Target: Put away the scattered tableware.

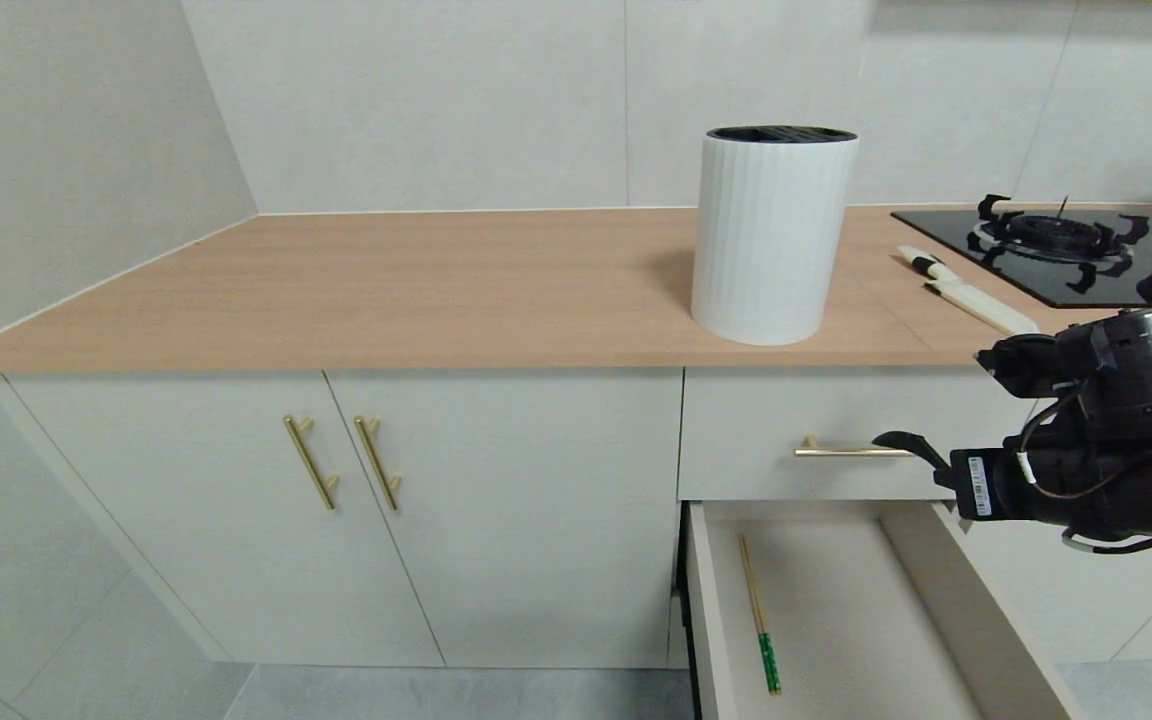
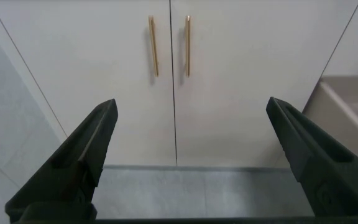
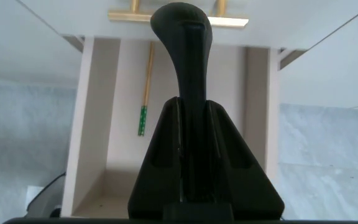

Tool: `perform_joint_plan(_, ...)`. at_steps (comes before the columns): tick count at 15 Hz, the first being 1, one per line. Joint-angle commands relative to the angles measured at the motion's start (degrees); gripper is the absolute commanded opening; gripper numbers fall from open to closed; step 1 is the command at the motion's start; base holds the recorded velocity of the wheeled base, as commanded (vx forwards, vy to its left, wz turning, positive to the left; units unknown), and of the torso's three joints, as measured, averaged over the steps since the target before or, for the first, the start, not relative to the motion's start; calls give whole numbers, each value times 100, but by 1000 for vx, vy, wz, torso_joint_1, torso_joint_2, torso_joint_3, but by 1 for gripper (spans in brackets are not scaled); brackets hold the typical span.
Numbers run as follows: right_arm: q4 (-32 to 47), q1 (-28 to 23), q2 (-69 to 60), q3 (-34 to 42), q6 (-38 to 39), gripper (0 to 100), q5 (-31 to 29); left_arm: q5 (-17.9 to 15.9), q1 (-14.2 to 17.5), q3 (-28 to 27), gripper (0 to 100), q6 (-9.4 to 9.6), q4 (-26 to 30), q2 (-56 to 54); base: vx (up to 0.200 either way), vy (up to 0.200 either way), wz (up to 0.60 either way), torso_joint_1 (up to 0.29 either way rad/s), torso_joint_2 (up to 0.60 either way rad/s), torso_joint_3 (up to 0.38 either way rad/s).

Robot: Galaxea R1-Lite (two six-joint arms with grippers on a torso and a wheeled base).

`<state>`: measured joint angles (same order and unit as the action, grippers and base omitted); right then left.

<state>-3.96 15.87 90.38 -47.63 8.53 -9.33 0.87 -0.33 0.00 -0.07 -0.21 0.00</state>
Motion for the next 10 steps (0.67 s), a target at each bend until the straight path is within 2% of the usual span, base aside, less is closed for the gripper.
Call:
perform_joint_plan(1,1,4,32,-1,-1,0,1,1,-2,0,100,-1,3,0,0,0,0,-159,471,295)
perform_joint_plan(8,1,4,164,-1,-1,0,-8,1,-2,0,100,-1,3,0,0,0,0,-129,446,312)
perform_joint_plan(10,1,4,217,-1,-1,0,-8,1,-2,0,100,-1,3,0,0,0,0,-37,188,141)
